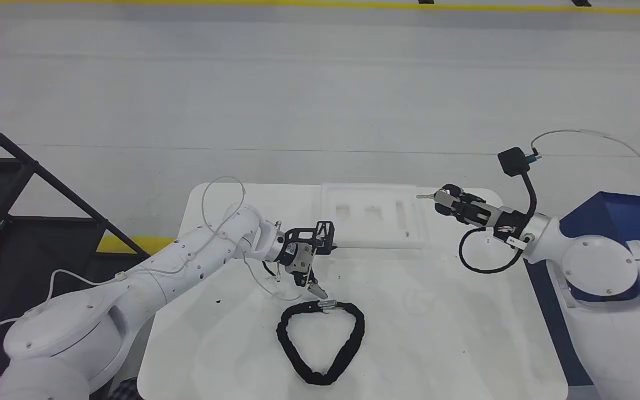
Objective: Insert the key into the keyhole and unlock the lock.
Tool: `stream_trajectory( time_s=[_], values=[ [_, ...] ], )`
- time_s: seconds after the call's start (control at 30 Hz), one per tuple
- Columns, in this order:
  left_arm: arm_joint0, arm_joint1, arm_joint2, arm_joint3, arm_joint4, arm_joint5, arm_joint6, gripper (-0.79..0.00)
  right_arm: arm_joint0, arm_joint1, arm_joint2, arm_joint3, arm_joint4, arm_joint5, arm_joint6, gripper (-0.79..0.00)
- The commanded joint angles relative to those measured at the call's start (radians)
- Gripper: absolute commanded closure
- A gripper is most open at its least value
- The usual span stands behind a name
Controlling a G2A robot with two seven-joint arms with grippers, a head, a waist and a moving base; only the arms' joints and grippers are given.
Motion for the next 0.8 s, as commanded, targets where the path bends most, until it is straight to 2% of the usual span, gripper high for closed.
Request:
stream_trajectory(
  time_s=[0.0,0.3,0.43,0.57,0.77],
  values=[
    [0.0,0.0,0.0,0.0,0.0,0.0,0.0,-0.785,0.0,0.0,0.0,0.0,0.0,0.0,0.0,0.0],
    [0.0,0.0,0.0,0.0,0.0,0.0,0.0,-0.785,0.0,0.0,0.0,0.0,0.0,0.0,0.0,0.0],
    [0.031,0.008,-0.021,-0.018,0.005,0.035,0.017,-0.785,0.0,0.0,0.0,0.0,0.0,0.0,0.0,0.0],
    [0.083,0.04,-0.053,-0.045,0.061,0.044,0.09,-0.785,0.0,0.0,0.0,0.0,0.0,0.0,0.0,0.0],
    [0.193,0.113,-0.1,-0.103,0.214,0.077,0.258,-0.785,0.0,0.0,0.0,0.0,0.0,0.0,0.0,0.0]
  ],
)
